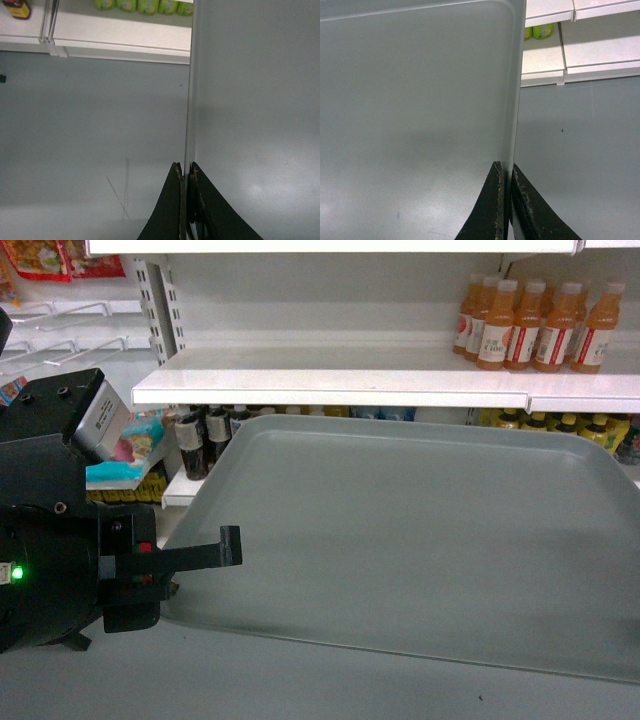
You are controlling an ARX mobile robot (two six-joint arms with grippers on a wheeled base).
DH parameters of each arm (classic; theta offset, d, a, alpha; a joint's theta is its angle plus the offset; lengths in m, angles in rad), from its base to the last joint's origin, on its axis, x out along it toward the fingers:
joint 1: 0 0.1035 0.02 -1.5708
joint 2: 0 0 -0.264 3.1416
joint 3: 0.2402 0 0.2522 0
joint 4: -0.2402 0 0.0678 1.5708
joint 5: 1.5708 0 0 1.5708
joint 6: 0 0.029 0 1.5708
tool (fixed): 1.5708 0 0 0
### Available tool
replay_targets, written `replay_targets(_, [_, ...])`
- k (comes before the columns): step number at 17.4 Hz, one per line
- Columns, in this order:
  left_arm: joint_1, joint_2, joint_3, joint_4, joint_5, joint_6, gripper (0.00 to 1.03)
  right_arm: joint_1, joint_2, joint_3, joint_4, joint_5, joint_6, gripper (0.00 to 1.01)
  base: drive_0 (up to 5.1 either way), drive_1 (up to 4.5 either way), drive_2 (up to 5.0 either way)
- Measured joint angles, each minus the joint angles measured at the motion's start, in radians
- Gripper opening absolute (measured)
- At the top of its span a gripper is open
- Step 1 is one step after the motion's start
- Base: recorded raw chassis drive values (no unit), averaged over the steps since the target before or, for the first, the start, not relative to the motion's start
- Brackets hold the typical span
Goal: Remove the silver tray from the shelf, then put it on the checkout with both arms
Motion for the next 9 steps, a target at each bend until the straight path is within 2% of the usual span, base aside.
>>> replay_targets(9, [0.0, 0.0, 0.0, 0.001, 0.0, 0.0, 0.02, 0.0, 0.0, 0.0, -0.001, 0.0, 0.0, 0.04, 0.0, -3.91, 4.0])
